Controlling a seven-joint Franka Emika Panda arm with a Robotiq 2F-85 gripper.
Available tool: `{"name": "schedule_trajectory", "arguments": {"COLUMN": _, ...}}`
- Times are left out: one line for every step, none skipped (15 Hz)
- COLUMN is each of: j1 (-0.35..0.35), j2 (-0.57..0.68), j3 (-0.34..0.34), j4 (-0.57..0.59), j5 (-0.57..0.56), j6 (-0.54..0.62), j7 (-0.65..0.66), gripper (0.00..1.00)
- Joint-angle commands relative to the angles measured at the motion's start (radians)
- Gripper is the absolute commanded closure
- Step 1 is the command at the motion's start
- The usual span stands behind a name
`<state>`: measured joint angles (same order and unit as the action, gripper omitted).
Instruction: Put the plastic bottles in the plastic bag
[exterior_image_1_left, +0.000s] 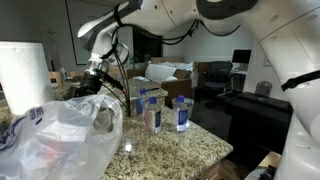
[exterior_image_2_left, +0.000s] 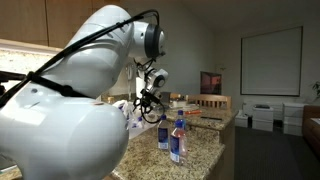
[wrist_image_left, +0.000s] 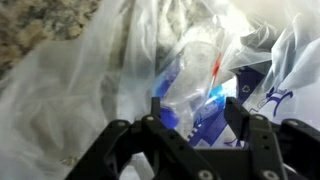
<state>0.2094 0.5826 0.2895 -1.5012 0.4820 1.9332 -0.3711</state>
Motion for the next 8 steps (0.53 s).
{"name": "schedule_trajectory", "arguments": {"j1": -0.035, "j2": -0.181, "j3": -0.048, "j4": -0.104, "j5": -0.098, "j6": 0.026, "j7": 0.032, "gripper": 0.03}}
{"name": "schedule_trajectory", "arguments": {"j1": -0.043, "j2": -0.216, "j3": -0.061, "j4": -0.119, "j5": -0.119, "j6": 0.036, "j7": 0.029, "gripper": 0.01}}
{"name": "schedule_trajectory", "arguments": {"j1": -0.059, "j2": -0.256, "j3": -0.074, "j4": -0.136, "j5": -0.127, "j6": 0.041, "j7": 0.027, "gripper": 0.00}}
{"name": "schedule_trajectory", "arguments": {"j1": -0.072, "j2": -0.301, "j3": -0.089, "j4": -0.155, "j5": -0.140, "j6": 0.043, "j7": 0.027, "gripper": 0.00}}
{"name": "schedule_trajectory", "arguments": {"j1": -0.087, "j2": -0.352, "j3": -0.105, "j4": -0.195, "j5": -0.144, "j6": 0.068, "j7": 0.028, "gripper": 0.00}}
{"name": "schedule_trajectory", "arguments": {"j1": -0.096, "j2": -0.394, "j3": -0.122, "j4": -0.218, "j5": -0.159, "j6": 0.074, "j7": 0.038, "gripper": 0.00}}
{"name": "schedule_trajectory", "arguments": {"j1": -0.097, "j2": -0.434, "j3": -0.142, "j4": -0.251, "j5": -0.194, "j6": 0.086, "j7": 0.065, "gripper": 0.00}}
{"name": "schedule_trajectory", "arguments": {"j1": -0.096, "j2": -0.462, "j3": -0.158, "j4": -0.274, "j5": -0.241, "j6": 0.088, "j7": 0.088, "gripper": 0.00}}
